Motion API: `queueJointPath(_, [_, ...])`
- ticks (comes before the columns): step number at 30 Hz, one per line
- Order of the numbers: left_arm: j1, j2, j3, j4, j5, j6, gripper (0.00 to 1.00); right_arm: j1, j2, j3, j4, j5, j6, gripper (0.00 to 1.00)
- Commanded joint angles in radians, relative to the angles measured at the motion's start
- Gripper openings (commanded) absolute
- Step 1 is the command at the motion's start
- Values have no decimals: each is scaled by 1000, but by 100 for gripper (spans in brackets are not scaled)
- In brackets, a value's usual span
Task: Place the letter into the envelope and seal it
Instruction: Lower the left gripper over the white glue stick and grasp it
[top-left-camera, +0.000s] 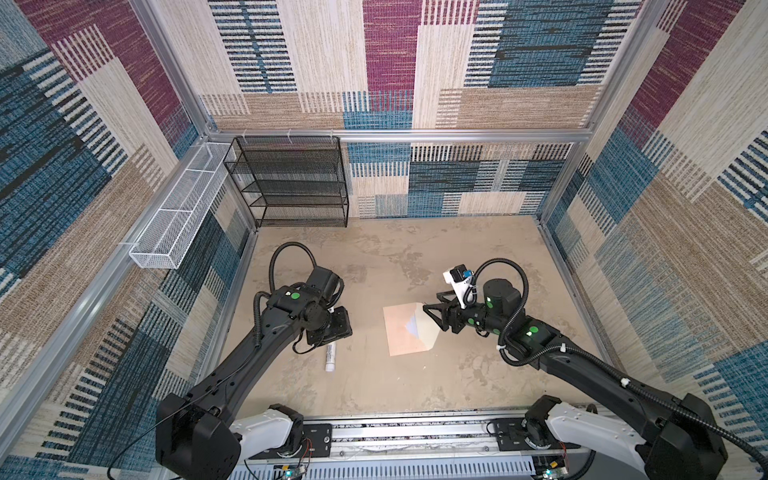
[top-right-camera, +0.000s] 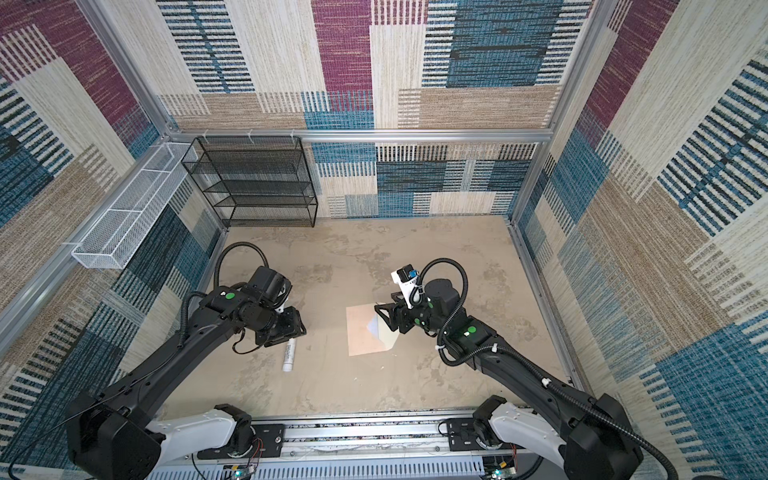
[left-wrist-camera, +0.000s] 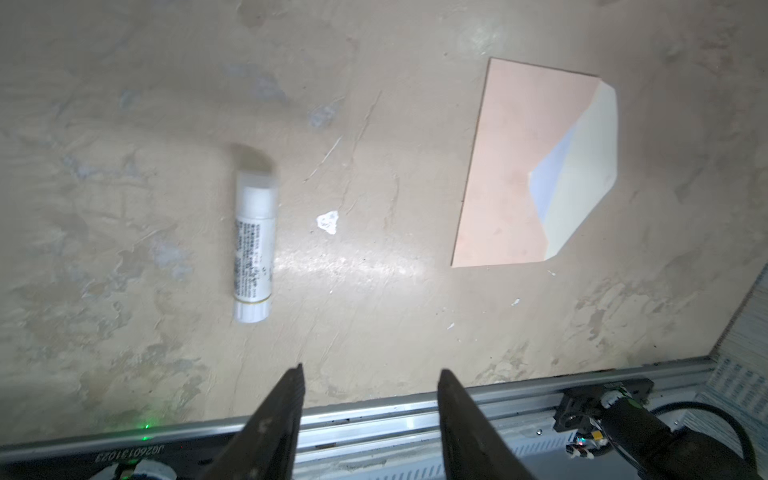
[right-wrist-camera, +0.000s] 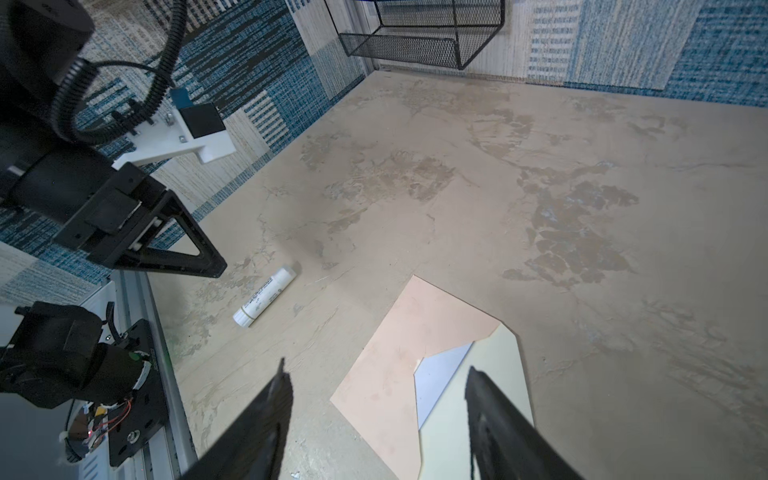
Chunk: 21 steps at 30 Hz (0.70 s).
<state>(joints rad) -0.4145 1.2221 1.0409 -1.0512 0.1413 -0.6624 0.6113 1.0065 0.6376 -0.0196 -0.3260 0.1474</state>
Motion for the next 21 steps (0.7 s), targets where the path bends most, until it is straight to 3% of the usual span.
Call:
queueJointPath(1, [1, 20, 7, -90, -82, -21, 60, 3, -45, -41, 105, -19, -24, 69])
queueJointPath(11, [2, 129, -10, -115, -130, 11, 67, 20, -8, -69, 120, -84, -28, 67])
queueJointPath(21, [14, 241, -77, 71, -75, 60, 60, 22, 55, -64, 118, -110, -26, 67])
